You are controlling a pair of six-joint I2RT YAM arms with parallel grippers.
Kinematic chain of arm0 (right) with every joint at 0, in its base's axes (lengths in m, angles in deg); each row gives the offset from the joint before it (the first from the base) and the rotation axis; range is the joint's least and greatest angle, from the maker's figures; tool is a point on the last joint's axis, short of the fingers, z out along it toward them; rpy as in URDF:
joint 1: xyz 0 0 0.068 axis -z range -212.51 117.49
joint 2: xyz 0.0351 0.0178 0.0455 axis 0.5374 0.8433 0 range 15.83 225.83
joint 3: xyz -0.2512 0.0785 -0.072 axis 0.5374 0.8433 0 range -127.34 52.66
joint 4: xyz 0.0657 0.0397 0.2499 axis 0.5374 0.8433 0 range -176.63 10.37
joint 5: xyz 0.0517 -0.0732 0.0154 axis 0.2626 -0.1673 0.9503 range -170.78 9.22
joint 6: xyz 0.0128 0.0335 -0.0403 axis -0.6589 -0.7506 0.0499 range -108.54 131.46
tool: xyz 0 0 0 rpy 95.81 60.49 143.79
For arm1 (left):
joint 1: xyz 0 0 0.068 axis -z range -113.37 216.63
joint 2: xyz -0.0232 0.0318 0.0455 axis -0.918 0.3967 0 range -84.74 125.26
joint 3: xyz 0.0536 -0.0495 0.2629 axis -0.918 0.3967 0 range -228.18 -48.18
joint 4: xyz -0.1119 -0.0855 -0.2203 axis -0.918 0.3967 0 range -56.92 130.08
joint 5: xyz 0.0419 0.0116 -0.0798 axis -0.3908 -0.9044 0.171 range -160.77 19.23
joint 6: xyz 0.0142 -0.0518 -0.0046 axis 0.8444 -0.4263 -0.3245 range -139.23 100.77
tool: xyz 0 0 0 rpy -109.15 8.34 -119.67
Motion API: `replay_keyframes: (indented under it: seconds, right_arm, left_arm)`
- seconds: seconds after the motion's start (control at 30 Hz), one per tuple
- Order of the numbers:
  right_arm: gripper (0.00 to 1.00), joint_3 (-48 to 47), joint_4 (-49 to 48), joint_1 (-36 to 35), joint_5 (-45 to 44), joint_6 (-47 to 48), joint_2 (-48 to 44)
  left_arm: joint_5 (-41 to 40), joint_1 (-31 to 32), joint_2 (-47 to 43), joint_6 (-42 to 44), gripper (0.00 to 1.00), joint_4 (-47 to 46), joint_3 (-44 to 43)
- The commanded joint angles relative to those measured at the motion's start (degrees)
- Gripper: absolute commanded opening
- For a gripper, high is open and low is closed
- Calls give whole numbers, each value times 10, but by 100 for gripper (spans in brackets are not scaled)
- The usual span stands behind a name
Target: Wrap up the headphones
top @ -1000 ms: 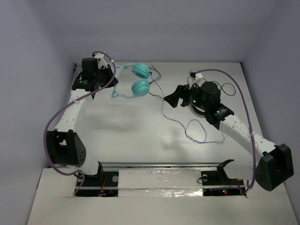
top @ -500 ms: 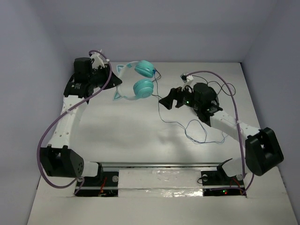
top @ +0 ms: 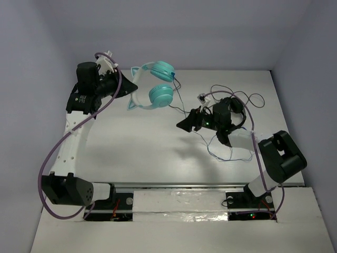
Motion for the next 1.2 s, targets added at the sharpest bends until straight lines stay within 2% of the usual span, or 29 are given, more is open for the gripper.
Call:
replay_keyframes:
  seconds: [0.0,0.3,0.33,0.4,0.47,0.63,0.73,0.87,0.97,1.07,1.17]
  right_arm:
    - [68,1,-75,-4,16,-18,-2]
    - [61,17,-46,-4,-71,-47,-6]
    - [47,20,-46,-4,-79,-57,-9]
    - [36,20,-29,-4,-103,-76,-16]
    - [19,3,7,-25,-133,-82,-16]
    - [10,-31,85,-70,-208,-69,-21]
    - [1,-49,129,-103,-263,-67,-19]
    - [0,-83,172,-153,-325,-56,-2]
    - [0,-95,189,-180,-332,-55,23]
    - [0,-109,209,-216,-369,-54,36]
    - [0,-132,249,-272,-410,-39,39]
  left_arm:
    - [24,-2,-23,-31,0,-48,-41]
    - [16,-2,11,-82,0,-62,-113]
    - [16,-2,14,-88,0,-70,-112]
    - [17,-2,15,-117,0,-96,-78]
    - [5,5,7,-145,0,-153,-20]
    - [-16,11,-17,-199,0,-231,102]
    - [-35,17,-32,-239,0,-282,171]
    - [-49,23,-47,-309,0,-356,255]
    - [-51,30,-47,-352,0,-407,285]
    - [-63,35,-46,-371,0,-426,295]
    - [-119,41,-51,-376,0,-420,291]
